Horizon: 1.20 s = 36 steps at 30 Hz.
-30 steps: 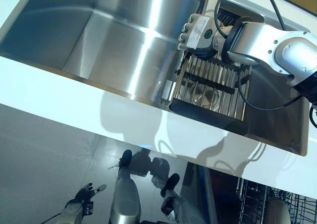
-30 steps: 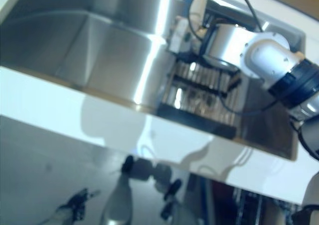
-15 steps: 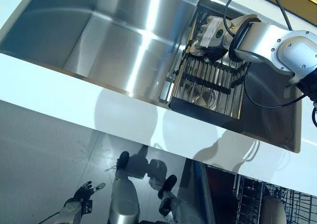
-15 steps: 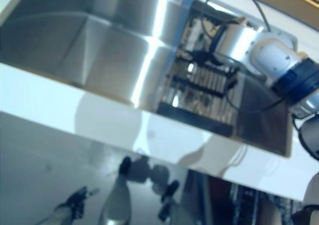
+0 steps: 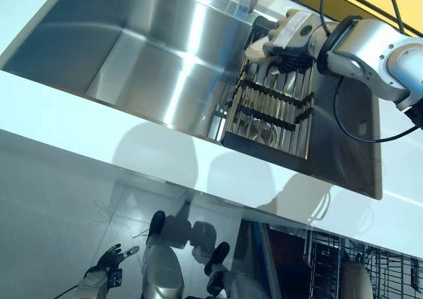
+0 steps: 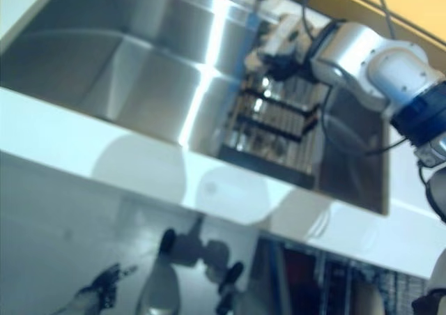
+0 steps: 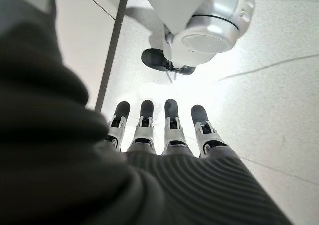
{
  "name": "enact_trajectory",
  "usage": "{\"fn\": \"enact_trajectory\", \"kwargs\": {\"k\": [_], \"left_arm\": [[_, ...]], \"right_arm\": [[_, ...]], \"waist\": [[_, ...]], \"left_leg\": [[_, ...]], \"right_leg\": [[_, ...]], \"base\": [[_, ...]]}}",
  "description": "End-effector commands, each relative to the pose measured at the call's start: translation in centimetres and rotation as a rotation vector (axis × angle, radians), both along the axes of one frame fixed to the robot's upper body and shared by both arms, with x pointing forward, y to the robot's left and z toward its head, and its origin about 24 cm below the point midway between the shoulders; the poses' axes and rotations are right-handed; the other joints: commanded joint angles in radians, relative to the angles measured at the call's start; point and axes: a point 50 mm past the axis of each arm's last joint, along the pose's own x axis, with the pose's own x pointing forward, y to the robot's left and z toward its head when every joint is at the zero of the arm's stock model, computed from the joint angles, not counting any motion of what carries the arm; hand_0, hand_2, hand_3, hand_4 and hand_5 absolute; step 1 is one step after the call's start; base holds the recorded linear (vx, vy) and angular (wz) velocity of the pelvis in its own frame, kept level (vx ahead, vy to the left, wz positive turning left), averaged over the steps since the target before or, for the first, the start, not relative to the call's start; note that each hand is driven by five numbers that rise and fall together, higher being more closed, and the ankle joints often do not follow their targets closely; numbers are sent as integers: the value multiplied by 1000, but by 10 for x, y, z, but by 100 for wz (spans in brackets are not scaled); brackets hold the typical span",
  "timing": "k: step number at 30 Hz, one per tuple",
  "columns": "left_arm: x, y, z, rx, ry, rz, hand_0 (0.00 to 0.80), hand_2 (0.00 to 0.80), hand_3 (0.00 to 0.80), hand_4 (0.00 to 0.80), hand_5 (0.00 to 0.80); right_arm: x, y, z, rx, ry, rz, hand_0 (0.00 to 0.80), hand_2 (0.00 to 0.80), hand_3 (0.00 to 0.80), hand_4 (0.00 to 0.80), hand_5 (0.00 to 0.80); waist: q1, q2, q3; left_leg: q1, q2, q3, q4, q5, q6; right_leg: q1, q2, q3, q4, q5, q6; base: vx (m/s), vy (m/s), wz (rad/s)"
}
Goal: Take plates into dishwasher
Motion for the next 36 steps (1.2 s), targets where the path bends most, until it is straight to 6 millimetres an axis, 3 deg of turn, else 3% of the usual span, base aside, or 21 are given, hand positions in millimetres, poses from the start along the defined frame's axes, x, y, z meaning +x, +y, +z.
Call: {"fn": "enact_trajectory", "kwargs": {"k": [1, 10, 24, 31, 36], "left_arm": [[-27, 10, -5, 41, 73, 4, 0, 0, 0, 0, 0], [-42, 10, -10, 48, 120, -16, 0, 0, 0, 0, 0], [-60, 2, -18, 36, 187, -75, 0, 0, 0, 0, 0], [-65, 1, -20, 29, 210, -93, 0, 0, 0, 0, 0], [-66, 0, -21, 19, 217, -97, 0, 0, 0, 0, 0]], "right_arm": [[2, -30, 23, 285, -33, -66, 800, 800, 800, 800, 800], [4, -61, 21, 739, 131, -69, 800, 800, 800, 800, 800], [2, -133, -16, 1404, 388, -87, 800, 800, 800, 800, 800], [-10, -168, -23, 1582, 364, -115, 800, 800, 800, 800, 800], [-24, -193, -19, 1617, 313, -150, 800, 800, 800, 800, 800]], "waist": [[-5, 2, -86], [-33, 10, -150], [-97, 49, -241], [-136, 65, -266], [-170, 77, -275]], "left_leg": [[39, 6, 50, -23, -79, 43], [99, 11, 69, -23, -92, 40], [197, 36, 140, -23, -121, 28], [230, 45, 175, -23, -135, 25], [246, 47, 200, -23, -140, 23]], "right_leg": [[22, -42, 3, -1, 4, 89], [56, -43, 19, -1, -3, 89], [92, -40, 68, -1, -16, 87], [91, -40, 100, -1, -18, 90], [86, -39, 122, -1, -16, 91]], "base": [[19, -36, -4], [20, -10, -7], [43, -10, -17], [18, -12, -16], [3, -3, -17]]}}
